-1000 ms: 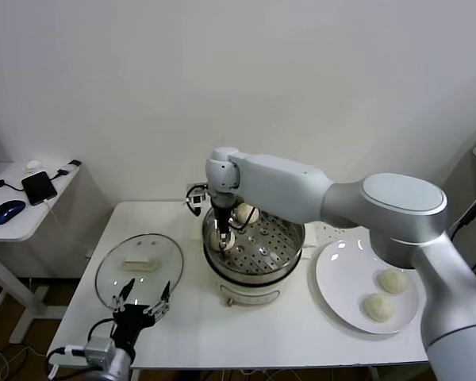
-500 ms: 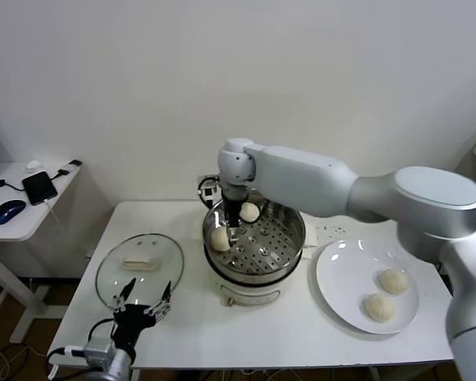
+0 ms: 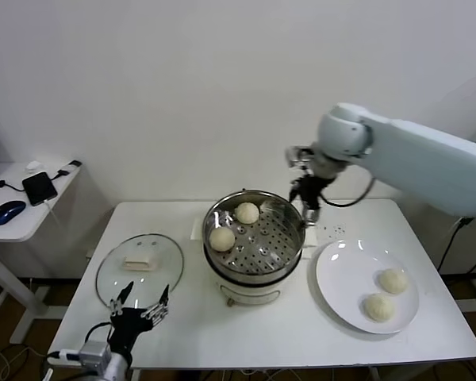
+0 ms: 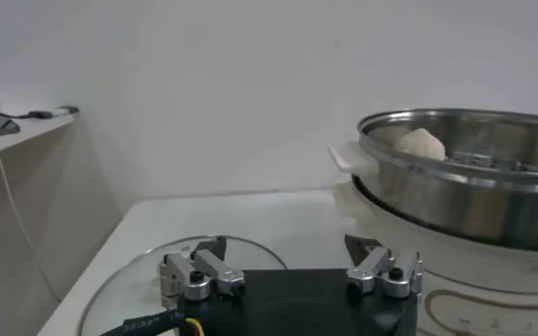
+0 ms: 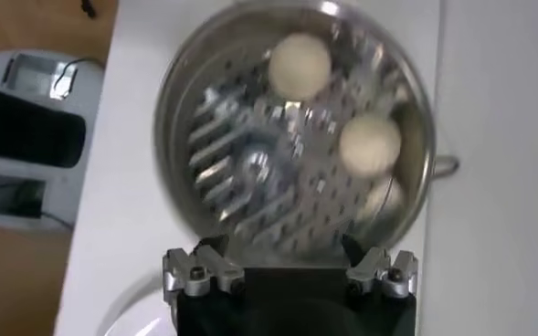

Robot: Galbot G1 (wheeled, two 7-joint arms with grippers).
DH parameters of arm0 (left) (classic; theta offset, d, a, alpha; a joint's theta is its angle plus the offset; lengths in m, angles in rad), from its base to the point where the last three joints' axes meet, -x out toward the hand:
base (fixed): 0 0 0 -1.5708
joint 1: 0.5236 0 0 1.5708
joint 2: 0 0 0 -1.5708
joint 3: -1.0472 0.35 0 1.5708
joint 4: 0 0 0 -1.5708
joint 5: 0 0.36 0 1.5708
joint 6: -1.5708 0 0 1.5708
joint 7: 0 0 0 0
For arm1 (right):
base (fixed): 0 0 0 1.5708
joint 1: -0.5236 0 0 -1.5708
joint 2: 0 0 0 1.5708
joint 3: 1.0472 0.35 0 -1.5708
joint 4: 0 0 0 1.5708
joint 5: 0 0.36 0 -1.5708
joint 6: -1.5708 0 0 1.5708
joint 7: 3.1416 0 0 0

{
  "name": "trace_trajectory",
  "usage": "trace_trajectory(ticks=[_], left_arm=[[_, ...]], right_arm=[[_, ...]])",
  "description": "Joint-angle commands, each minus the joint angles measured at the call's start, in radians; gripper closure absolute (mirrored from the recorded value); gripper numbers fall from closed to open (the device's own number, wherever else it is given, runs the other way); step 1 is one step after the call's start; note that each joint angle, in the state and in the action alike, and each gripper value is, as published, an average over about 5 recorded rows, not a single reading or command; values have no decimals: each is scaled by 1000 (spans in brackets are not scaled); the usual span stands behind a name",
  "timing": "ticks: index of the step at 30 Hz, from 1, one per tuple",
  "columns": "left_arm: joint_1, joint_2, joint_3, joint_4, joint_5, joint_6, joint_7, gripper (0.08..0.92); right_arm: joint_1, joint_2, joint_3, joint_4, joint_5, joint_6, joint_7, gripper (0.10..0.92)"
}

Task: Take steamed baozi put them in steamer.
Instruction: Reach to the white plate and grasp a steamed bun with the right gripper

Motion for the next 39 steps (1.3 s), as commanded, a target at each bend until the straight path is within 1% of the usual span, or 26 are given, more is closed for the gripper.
trace_trajectory(ticks=[1, 4, 7, 11, 14, 24, 30, 39], left_arm=[[23, -7, -7, -3, -2, 5, 3, 177], [42, -9, -8, -3, 7, 2, 2, 177], [57, -15, -7, -4, 14, -1, 0, 177], [72, -24, 0, -11, 17, -2, -1, 177], [76, -26, 0, -11, 23, -3, -1, 177], [62, -24, -11, 9, 24, -1, 0, 177], [51, -22, -13, 21, 24, 1, 1, 177], [42, -21, -12, 29, 25, 2, 2, 177]], right_arm=[[-245, -392, 173, 158, -192, 203, -122, 203], [-348, -411, 179, 146, -267, 243, -111, 203], [-467, -393, 240, 120, -321, 268, -94, 203], [-675, -323, 432, 62, -392, 299, -87, 203], [-759, -267, 496, 22, -425, 312, -81, 203], [-793, -155, 495, -64, -493, 337, -74, 203], [-807, -140, 507, -98, -537, 355, -62, 203], [-850, -108, 552, -162, -564, 371, -25, 203]])
